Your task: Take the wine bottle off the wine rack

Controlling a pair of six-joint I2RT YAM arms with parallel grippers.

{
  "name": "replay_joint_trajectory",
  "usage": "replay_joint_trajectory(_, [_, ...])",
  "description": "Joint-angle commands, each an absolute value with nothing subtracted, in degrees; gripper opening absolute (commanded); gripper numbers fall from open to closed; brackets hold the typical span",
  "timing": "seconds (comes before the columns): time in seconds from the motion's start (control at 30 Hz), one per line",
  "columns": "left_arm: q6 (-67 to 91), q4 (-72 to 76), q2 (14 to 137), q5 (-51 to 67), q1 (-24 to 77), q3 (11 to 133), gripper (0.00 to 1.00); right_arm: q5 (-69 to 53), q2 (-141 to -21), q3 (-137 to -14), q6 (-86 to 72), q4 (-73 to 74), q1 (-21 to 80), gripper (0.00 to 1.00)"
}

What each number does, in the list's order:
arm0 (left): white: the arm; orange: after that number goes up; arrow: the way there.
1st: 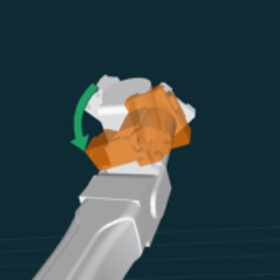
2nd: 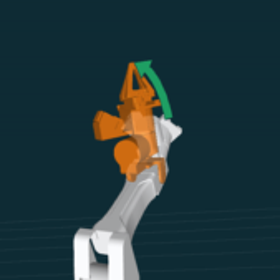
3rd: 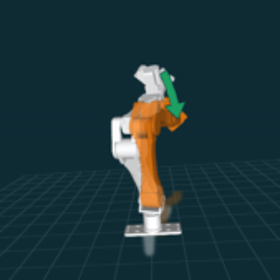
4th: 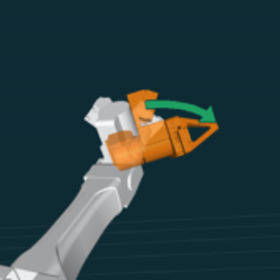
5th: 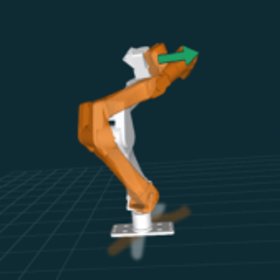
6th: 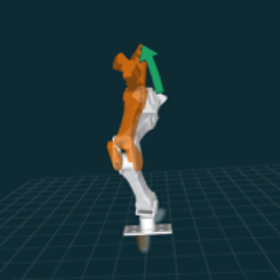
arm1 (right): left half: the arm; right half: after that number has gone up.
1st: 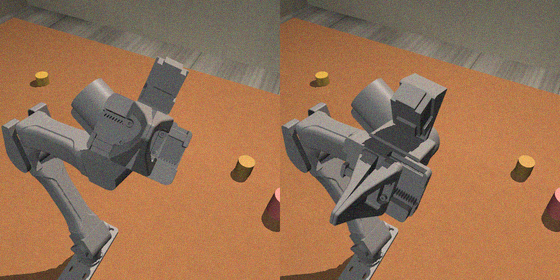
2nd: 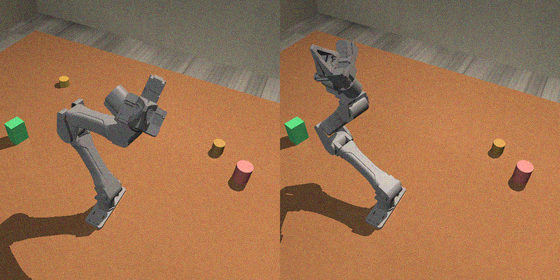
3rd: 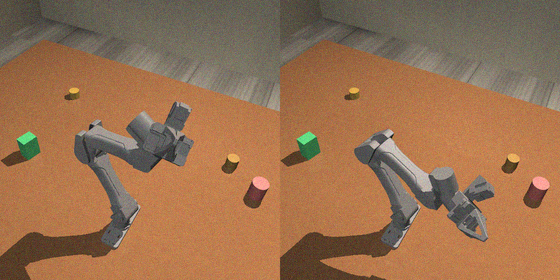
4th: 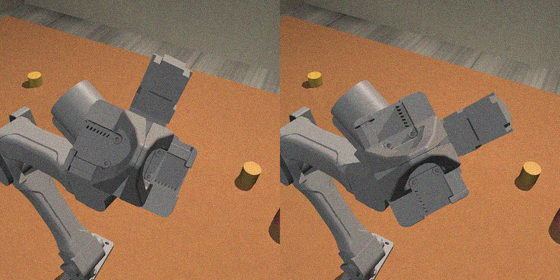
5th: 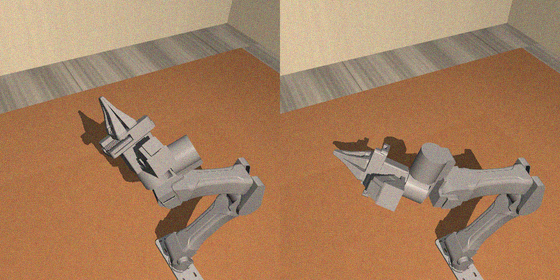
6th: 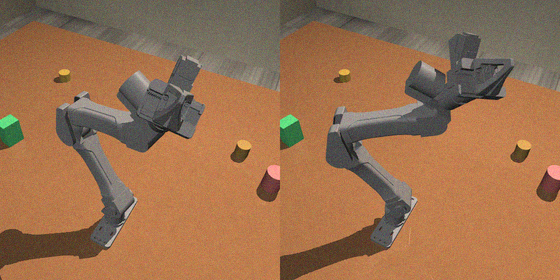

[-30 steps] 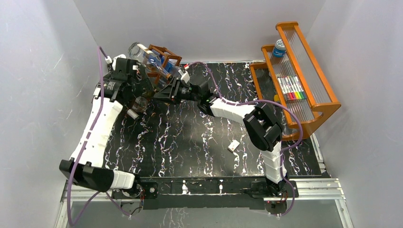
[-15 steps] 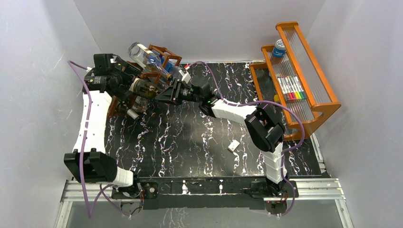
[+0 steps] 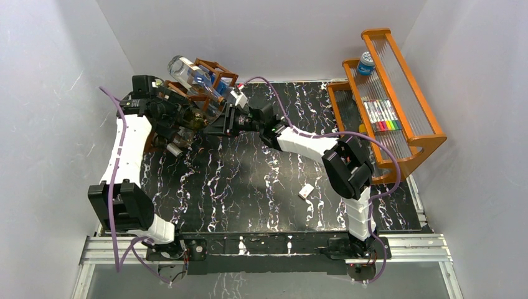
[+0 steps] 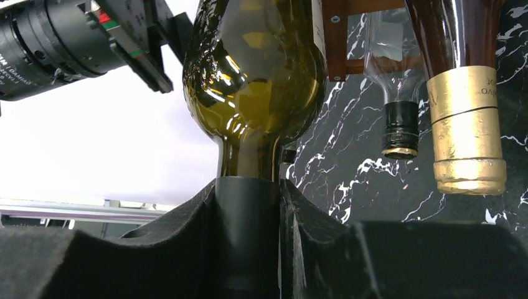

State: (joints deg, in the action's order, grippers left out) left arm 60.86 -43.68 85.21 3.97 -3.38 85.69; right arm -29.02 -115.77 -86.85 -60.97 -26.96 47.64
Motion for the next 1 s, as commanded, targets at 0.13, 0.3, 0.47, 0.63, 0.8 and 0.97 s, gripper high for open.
replay_joint_trajectory(0.13, [59.43,-42.13,87.25,2.77,-3.16,82.43,0.94,-39.56,-117.11,-96.52,-53.28,-23.19,49.42,0.34])
replay_joint_trajectory(0.3, [58.94,-39.93,85.37,3.38,-3.16,80.97,0.66,-39.77,-116.94,-97.18,-51.92,-19.61,49.27,0.62])
replay_joint_trajectory(0.47, [59.47,-38.49,82.94,3.79,-3.16,79.16,0.51,-40.16,-117.87,-98.09,-53.64,-18.33,48.87,0.74])
replay_joint_trajectory(0.63, [59.54,-38.36,81.91,4.81,-3.15,79.04,0.45,-40.40,-119.14,-98.65,-54.94,-17.48,48.87,0.74])
replay_joint_trajectory(0.8, [59.15,-38.39,79.92,5.10,-3.12,77.88,0.43,-39.18,-120.53,-100.25,-56.47,-16.35,48.87,0.60])
replay_joint_trajectory(0.97, [57.71,-38.27,77.87,5.01,-3.11,76.40,0.44,-40.31,-122.09,-102.33,-58.59,-16.68,48.81,0.31])
